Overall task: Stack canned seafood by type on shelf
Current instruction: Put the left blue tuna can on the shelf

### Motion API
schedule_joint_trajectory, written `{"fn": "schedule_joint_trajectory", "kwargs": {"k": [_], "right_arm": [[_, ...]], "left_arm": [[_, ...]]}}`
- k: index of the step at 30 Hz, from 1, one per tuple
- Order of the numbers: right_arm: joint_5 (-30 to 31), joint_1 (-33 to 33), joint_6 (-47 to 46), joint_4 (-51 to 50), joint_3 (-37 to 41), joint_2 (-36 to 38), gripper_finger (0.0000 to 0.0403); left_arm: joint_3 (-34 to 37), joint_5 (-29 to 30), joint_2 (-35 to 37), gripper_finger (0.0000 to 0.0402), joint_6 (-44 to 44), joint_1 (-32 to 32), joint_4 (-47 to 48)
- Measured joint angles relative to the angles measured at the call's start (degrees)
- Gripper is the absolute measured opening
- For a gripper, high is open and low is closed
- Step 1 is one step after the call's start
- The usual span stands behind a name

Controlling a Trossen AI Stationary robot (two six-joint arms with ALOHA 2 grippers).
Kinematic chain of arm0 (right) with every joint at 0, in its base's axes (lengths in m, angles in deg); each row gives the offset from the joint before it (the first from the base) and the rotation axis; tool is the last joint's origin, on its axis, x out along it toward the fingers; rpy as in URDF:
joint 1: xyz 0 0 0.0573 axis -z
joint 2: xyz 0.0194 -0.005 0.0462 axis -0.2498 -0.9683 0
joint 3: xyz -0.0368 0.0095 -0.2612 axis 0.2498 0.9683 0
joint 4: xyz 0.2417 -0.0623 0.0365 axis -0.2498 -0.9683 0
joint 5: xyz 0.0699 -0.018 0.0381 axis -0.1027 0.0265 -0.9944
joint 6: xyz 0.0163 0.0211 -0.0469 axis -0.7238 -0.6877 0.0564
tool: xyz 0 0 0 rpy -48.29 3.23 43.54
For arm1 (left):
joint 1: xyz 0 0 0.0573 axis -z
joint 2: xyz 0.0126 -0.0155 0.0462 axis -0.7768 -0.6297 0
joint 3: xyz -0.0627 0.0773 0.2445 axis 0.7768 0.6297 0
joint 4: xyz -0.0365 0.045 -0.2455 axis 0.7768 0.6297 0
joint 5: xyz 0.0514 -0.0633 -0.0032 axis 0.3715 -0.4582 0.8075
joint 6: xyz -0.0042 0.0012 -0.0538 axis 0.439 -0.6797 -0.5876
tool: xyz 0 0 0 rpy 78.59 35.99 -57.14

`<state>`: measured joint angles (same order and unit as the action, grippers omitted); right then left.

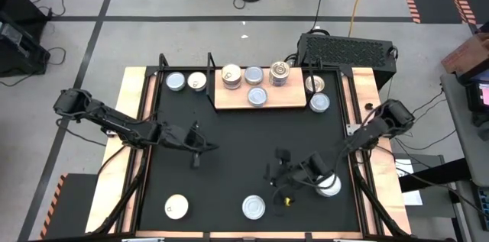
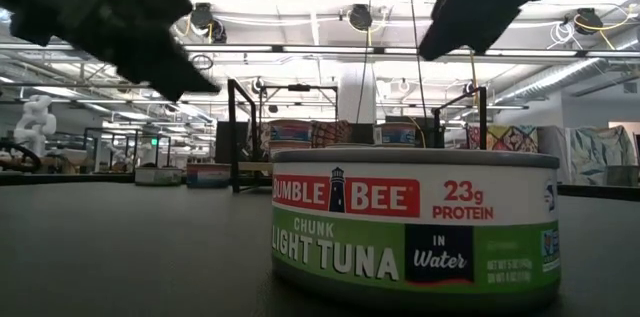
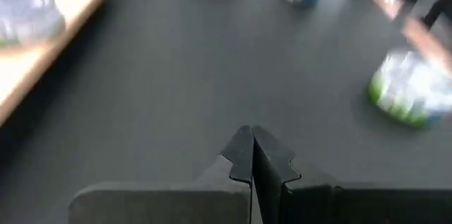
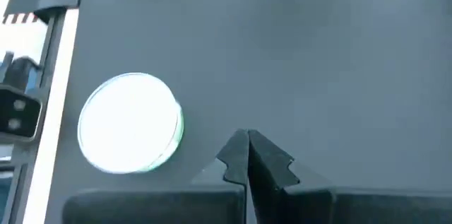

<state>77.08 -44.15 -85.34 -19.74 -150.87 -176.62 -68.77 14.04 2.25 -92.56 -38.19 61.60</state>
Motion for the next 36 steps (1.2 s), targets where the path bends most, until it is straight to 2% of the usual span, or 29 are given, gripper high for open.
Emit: {"fn": "schedule_joint_trajectory", "kwargs": {"k": [6, 11, 16, 22, 27, 31, 36], "right_arm": [[2.96, -1.97, 4.08, 2.25, 1.73, 1.61, 0.0000], [3.23, -1.96, 7.12, 1.93, 1.73, 1.58, 0.0000], [3.26, -3.03, 7.07, 0.89, 1.73, 1.58, 0.0000], [3.16, -4.19, 6.98, 0.55, 1.74, 2.08, 0.0000], [3.25, -4.19, 6.63, 0.54, 1.73, 3.12, 0.0000], [3.23, -4.21, 6.00, 0.33, 1.73, 3.27, 0.0000], [3.23, -4.56, 5.97, -0.73, 1.73, 3.27, 0.0000]], "left_arm": [[-9.80, 4.92, 0.15, 0.0002, -5.45, -1.29, 38.13], [-15.10, 12.32, 0.15, 0.0002, -5.38, -5.29, 54.02], [-15.60, 14.38, 0.15, 0.0007, 4.91, -11.52, 55.94], [-15.60, 17.87, 0.15, 0.0043, 19.47, -22.02, 54.08], [-15.60, 18.01, -0.92, 0.0091, 33.25, -30.87, 49.78], [-15.60, 17.05, -2.63, 0.0137, 43.81, -35.56, 46.21], [-15.58, 15.40, -5.67, 0.0188, 48.96, -39.86, 40.84]]}}
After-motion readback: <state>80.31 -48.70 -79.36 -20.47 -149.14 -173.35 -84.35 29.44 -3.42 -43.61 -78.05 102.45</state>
